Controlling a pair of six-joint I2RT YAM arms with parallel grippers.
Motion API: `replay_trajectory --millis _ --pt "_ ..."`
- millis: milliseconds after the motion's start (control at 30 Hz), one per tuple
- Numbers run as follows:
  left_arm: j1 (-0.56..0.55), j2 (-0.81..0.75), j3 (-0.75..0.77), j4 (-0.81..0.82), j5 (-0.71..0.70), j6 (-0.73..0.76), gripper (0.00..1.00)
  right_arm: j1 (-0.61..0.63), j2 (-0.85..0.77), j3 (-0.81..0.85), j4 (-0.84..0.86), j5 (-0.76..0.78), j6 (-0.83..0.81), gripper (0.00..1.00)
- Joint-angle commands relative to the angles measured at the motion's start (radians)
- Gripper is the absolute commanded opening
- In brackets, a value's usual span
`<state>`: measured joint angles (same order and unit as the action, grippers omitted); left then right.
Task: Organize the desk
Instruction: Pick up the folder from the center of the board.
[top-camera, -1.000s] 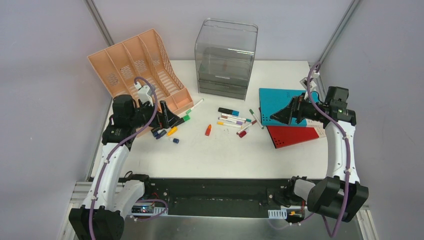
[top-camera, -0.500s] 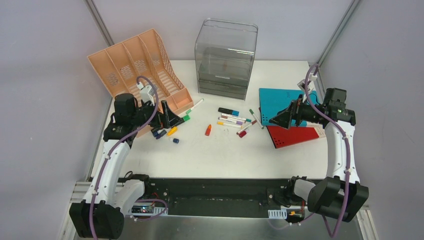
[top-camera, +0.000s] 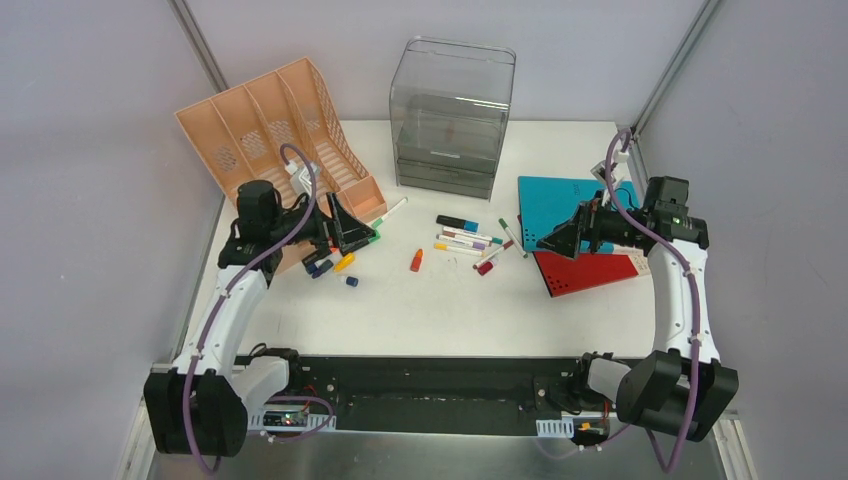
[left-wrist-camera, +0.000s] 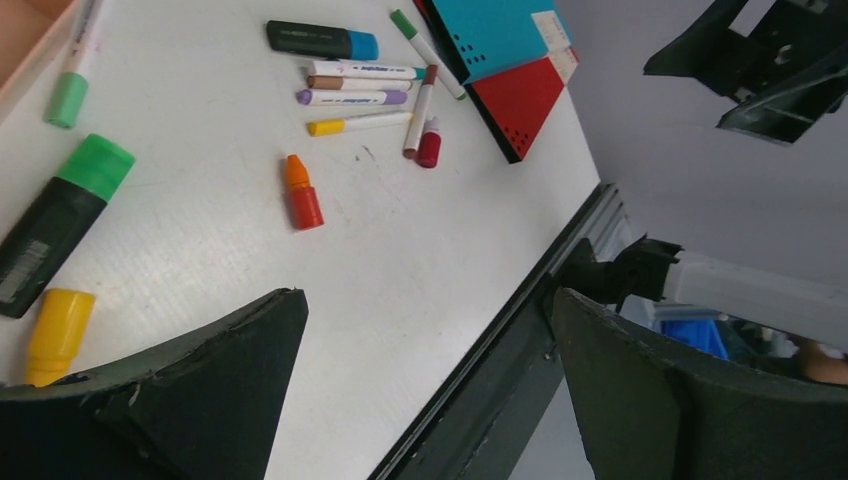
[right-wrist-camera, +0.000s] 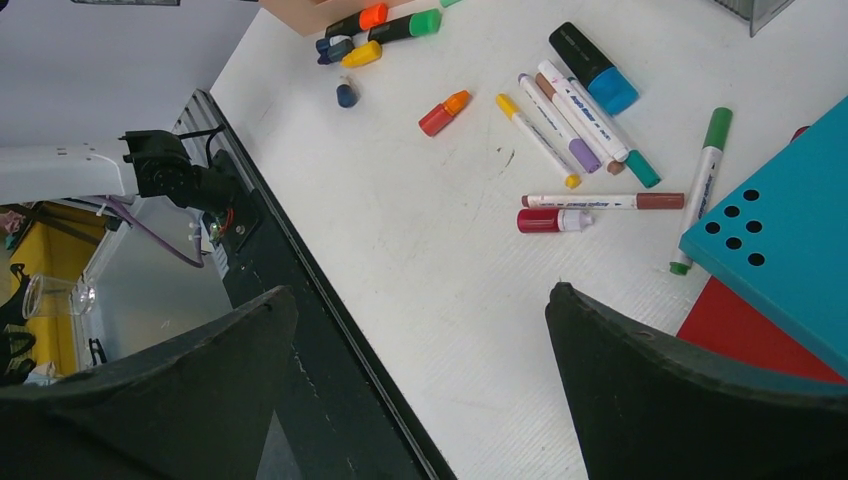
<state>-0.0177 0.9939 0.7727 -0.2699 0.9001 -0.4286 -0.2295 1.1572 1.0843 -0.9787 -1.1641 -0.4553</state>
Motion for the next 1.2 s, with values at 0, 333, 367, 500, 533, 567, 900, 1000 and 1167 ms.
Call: replay_trajectory --millis 0,333,367,500,533,567,900,1000,1167 --pt "0.009 0.052 -0.047 0.232 0.106 -0.195 0.99 0.022 0.017 0.018 0.001 0.020 -0.035 1.00" --pt "-0.143 0.104 -0.108 0.326 -0.115 -0.231 0.99 0.055 0.039 0.040 -0.038 0.063 -0.062 1.00" --pt "-0.170 0.115 -0.098 0.312 -0.151 -0.214 0.99 0.057 0.039 0.040 -0.037 0.066 -0.063 1.00" --pt "-0.258 0.171 -0.045 0.234 -0.266 -0.141 0.99 0.065 0.038 0.043 -0.043 0.074 -0.069 1.00" --pt "-0.273 0.186 -0.033 0.221 -0.291 -0.123 0.98 0.066 0.036 0.043 -0.044 0.074 -0.071 1.00" --pt "-0.287 0.198 -0.021 0.211 -0.310 -0.111 0.98 0.067 0.036 0.043 -0.046 0.076 -0.072 1.00" --pt "-0.387 0.297 0.087 0.113 -0.495 0.000 0.98 0.074 0.034 0.045 -0.048 0.086 -0.080 1.00" --pt "-0.424 0.316 0.117 0.071 -0.555 0.040 0.98 0.077 0.035 0.045 -0.049 0.090 -0.082 1.00" --pt "-0.485 0.341 0.159 0.019 -0.647 0.086 0.98 0.080 0.036 0.045 -0.051 0.094 -0.083 1.00"
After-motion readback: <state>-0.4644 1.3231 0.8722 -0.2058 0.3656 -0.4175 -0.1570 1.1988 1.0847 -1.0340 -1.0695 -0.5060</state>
